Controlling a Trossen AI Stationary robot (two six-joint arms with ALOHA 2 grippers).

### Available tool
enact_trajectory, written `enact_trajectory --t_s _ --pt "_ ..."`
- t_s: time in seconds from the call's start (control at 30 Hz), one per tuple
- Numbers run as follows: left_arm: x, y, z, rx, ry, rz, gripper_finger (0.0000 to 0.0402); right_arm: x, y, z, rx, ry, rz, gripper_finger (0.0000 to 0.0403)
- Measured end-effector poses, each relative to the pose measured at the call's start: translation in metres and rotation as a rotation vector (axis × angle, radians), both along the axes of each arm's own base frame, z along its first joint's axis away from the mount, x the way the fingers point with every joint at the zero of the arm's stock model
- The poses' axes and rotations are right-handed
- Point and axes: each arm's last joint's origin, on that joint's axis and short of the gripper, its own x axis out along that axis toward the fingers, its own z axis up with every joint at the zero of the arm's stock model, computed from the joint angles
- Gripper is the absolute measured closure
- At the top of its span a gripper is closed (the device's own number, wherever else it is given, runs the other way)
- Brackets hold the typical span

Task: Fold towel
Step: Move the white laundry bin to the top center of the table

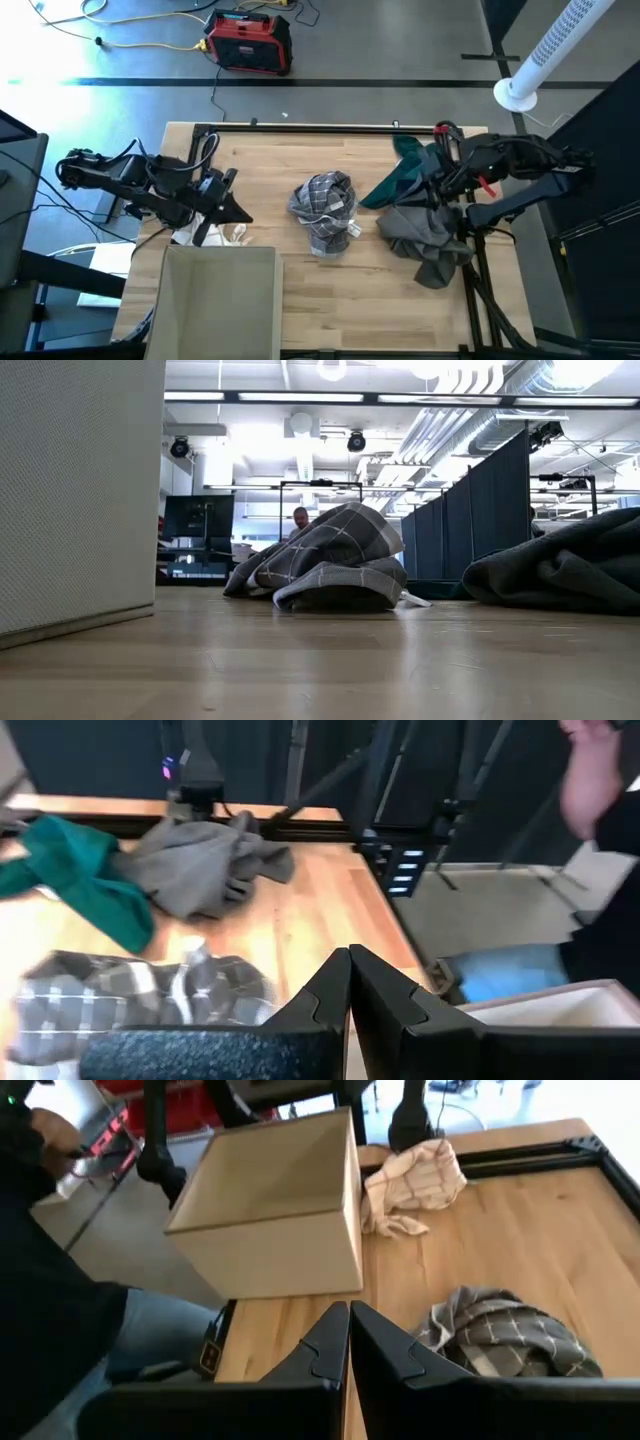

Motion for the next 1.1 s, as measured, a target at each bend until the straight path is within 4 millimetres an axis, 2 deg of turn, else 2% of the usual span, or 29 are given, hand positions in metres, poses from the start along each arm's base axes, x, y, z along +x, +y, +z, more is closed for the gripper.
enact_trajectory --t_s 0.1,0.2,0.33,0.5,0.63,0.93,1.1 --pt "-0.001 -0.002 -0.001 -0.056 0.028 0.031 0.0394 -0.001 0.003 -0.002 -0.014 0.018 -0.009 0.0403" --pt "-0.001 -0.003 -0.009 -0.131 0.143 0.075 0.0369 0.0 0.005 -0.002 -0.067 0.006 -0.013 0.0403" --pt "0.006 -0.007 -0.018 -0.185 0.245 0.067 0.0315 0.0 0.004 -0.002 -0.138 -0.007 -0.023 0.0403" --pt "0.017 -0.017 -0.024 -0.181 0.288 -0.011 0.0237 0.0 0.002 -0.002 -0.179 -0.012 -0.043 0.0403" --pt "0.018 -0.026 -0.026 -0.174 0.311 -0.06 0.0187 0.0 0.002 -0.003 -0.213 -0.007 -0.028 0.0403" --pt "-0.009 -0.035 -0.047 -0.222 0.644 0.058 0.0183 -0.002 0.001 -0.007 -0.269 0.029 -0.031 0.0403" --pt "-0.023 -0.034 -0.056 -0.188 0.783 0.16 0.0186 -0.003 0.0 -0.009 -0.297 0.052 -0.044 0.0403"
